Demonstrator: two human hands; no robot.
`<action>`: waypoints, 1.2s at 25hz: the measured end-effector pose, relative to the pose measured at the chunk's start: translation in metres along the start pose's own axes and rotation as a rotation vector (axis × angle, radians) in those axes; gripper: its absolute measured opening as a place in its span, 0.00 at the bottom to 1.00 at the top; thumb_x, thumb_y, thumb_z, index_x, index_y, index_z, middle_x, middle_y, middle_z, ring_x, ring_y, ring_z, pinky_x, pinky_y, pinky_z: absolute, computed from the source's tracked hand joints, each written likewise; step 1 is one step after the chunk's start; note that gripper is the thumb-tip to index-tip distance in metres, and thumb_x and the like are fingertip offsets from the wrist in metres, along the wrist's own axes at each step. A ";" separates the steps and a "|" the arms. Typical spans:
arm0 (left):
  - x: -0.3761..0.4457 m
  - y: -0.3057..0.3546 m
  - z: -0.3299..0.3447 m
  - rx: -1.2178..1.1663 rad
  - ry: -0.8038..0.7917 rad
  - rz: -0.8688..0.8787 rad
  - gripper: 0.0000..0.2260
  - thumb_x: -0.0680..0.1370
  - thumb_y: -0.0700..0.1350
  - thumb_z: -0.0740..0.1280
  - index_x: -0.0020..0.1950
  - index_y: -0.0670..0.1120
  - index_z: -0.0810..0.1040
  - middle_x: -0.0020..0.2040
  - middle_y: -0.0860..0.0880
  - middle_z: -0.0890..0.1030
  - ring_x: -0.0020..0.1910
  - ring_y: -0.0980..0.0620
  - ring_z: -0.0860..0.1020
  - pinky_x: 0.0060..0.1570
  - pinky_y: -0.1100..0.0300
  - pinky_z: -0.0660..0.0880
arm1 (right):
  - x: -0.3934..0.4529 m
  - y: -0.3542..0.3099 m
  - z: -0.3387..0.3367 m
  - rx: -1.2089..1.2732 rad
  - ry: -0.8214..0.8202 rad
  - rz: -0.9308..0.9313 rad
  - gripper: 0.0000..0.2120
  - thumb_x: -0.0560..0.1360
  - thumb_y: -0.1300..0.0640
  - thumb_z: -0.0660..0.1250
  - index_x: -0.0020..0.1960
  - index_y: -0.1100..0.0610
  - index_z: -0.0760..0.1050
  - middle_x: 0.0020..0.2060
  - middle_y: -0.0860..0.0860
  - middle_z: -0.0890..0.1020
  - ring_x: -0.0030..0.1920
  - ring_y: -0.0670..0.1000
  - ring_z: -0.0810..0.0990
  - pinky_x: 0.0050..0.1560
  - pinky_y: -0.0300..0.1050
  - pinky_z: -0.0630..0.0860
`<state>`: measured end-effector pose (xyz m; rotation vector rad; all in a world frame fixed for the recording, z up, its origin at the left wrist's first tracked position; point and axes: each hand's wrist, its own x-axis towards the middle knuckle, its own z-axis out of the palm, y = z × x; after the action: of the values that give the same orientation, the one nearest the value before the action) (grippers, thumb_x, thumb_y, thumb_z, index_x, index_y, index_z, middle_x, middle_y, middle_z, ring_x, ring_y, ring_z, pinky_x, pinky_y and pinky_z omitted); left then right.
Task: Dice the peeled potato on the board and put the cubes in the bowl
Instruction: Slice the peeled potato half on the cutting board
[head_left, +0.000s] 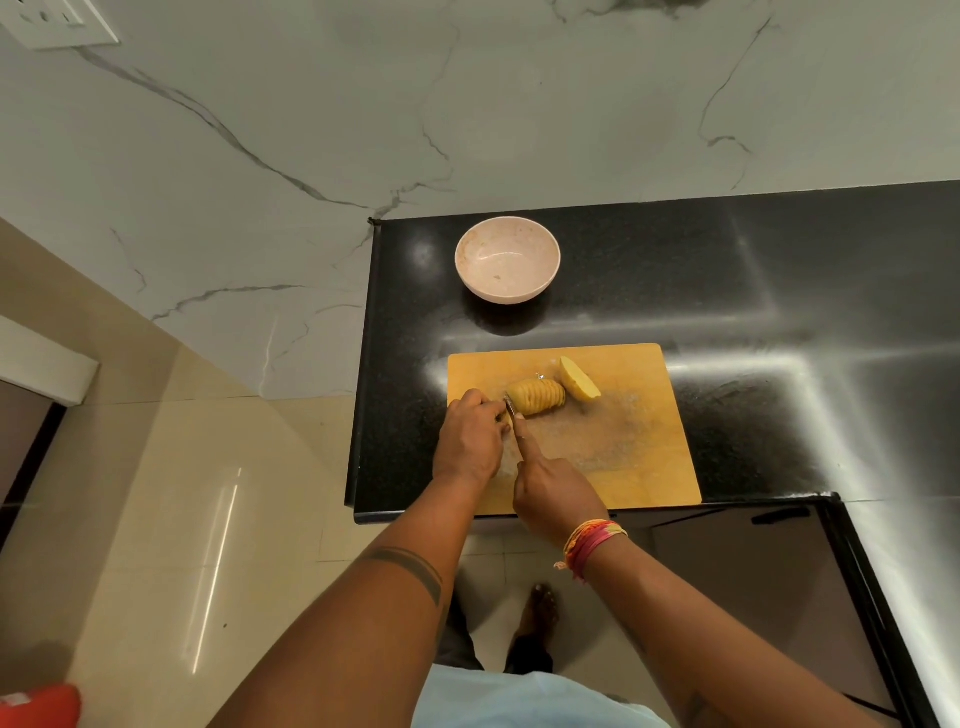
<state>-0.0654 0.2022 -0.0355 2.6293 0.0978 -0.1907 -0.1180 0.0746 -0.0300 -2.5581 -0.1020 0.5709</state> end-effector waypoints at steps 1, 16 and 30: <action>0.000 0.000 0.000 0.003 0.001 0.005 0.17 0.82 0.45 0.67 0.71 0.47 0.77 0.62 0.50 0.75 0.61 0.49 0.72 0.62 0.54 0.75 | 0.002 -0.001 0.000 0.001 -0.002 0.001 0.37 0.80 0.58 0.54 0.83 0.45 0.40 0.35 0.55 0.77 0.31 0.55 0.75 0.31 0.49 0.69; 0.000 0.003 0.000 -0.017 -0.002 -0.037 0.16 0.80 0.44 0.70 0.69 0.48 0.79 0.60 0.50 0.76 0.61 0.49 0.73 0.60 0.53 0.75 | -0.047 0.006 0.007 -0.114 -0.080 0.004 0.42 0.80 0.60 0.56 0.80 0.46 0.28 0.31 0.52 0.74 0.27 0.52 0.73 0.26 0.45 0.67; -0.014 -0.004 0.006 -0.061 0.088 -0.040 0.15 0.82 0.45 0.67 0.69 0.50 0.79 0.61 0.50 0.81 0.61 0.50 0.75 0.60 0.56 0.74 | -0.030 -0.012 -0.006 0.004 -0.011 0.004 0.37 0.81 0.58 0.55 0.83 0.46 0.39 0.31 0.52 0.76 0.29 0.51 0.74 0.28 0.47 0.65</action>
<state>-0.0804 0.2021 -0.0398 2.5759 0.1833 -0.0835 -0.1423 0.0768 -0.0078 -2.5521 -0.0999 0.5864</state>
